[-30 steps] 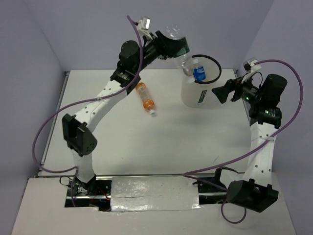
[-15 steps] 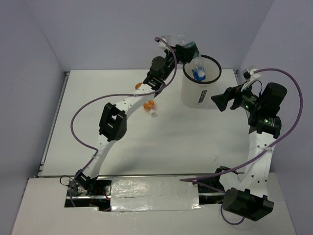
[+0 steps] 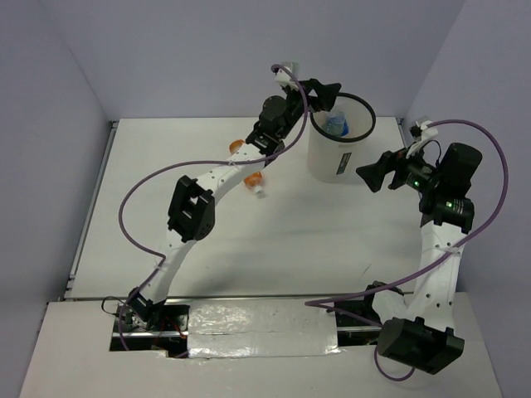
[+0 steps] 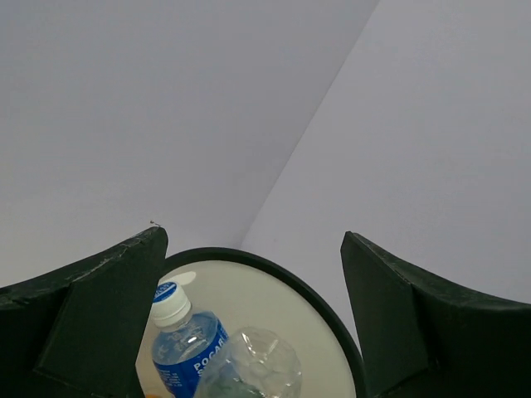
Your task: Put the plastic bottles in the bin
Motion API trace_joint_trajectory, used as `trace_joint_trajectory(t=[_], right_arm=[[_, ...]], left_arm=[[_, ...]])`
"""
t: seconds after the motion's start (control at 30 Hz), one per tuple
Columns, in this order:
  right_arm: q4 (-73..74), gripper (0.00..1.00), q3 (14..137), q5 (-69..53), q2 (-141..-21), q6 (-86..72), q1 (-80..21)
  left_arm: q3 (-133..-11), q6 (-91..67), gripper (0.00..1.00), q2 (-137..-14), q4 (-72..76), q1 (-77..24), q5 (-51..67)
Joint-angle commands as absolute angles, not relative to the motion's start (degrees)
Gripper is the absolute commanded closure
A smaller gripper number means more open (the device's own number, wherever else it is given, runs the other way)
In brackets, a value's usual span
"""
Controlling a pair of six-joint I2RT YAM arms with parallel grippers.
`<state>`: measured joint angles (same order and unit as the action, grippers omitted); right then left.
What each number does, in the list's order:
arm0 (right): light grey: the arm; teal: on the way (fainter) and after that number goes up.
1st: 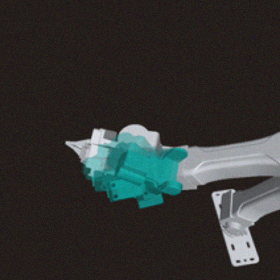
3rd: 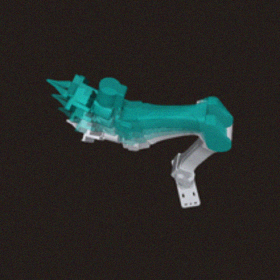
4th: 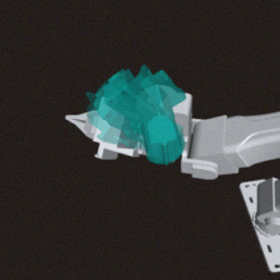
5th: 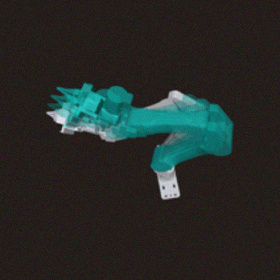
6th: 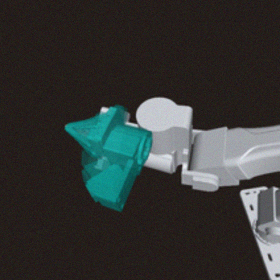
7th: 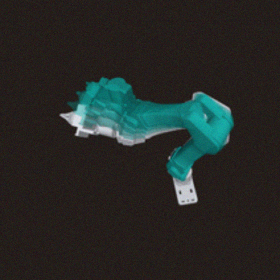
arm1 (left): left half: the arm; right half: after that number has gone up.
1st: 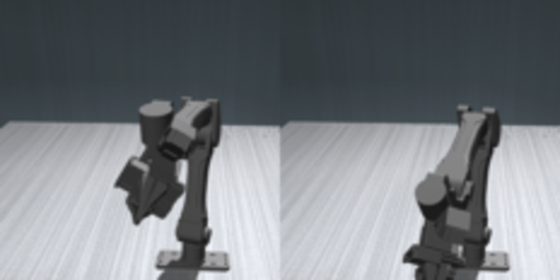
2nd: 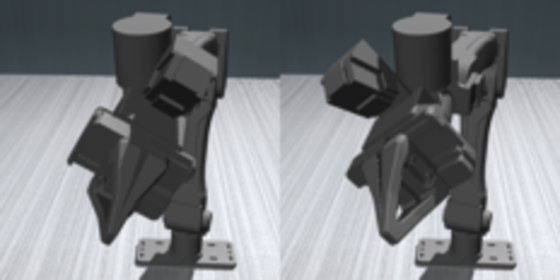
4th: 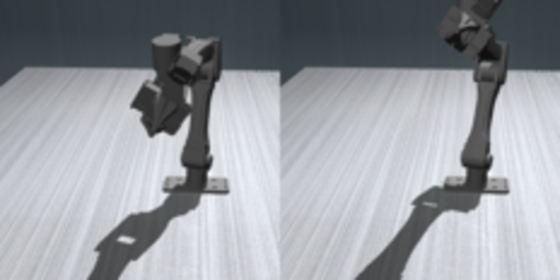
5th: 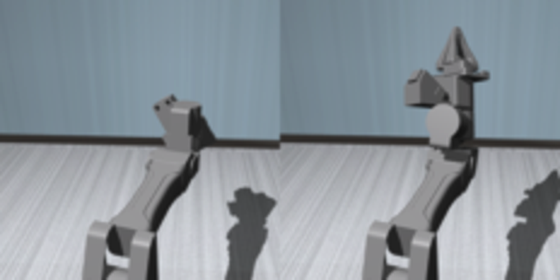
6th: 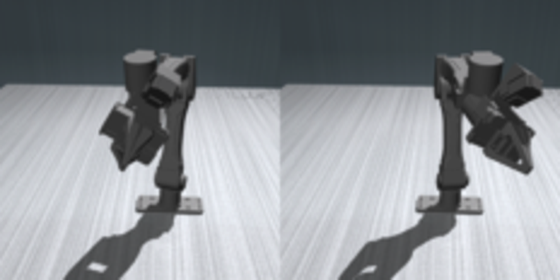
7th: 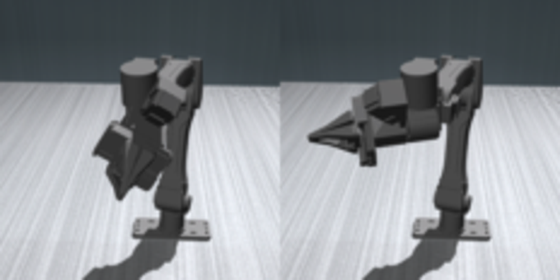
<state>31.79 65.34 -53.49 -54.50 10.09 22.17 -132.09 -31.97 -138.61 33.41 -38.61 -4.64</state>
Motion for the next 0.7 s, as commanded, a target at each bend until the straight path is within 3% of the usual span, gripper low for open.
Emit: trace_joint_trajectory(t=[0.0, 0.27, 0.4, 0.53, 0.67], right_arm=[[30.59, 0.00, 64.95, -54.58, -54.05, 10.02, 22.68], [32.17, 0.00, 64.60, -54.67, -54.05, 12.57, 22.67], [31.21, 0.00, 63.28, -55.19, -54.40, 11.69, 22.59], [30.76, 0.00, 62.58, -55.81, -55.28, 10.99, 22.59], [32.25, 0.00, 63.19, -55.64, -56.34, 12.04, 22.41]], left_arm=[[-131.58, -29.97, 0.01, -130.88, 34.11, -37.71, -4.31], [-116.47, -30.75, 0.01, -116.30, 27.17, -31.21, -6.06], [-109.87, -38.48, 0.00, -109.00, 13.48, -24.45, -3.96], [-109.85, -46.56, 0.10, -110.38, -2.60, -17.60, 1.57], [-114.95, -48.16, 0.11, -118.62, -20.25, -15.38, 6.41]])
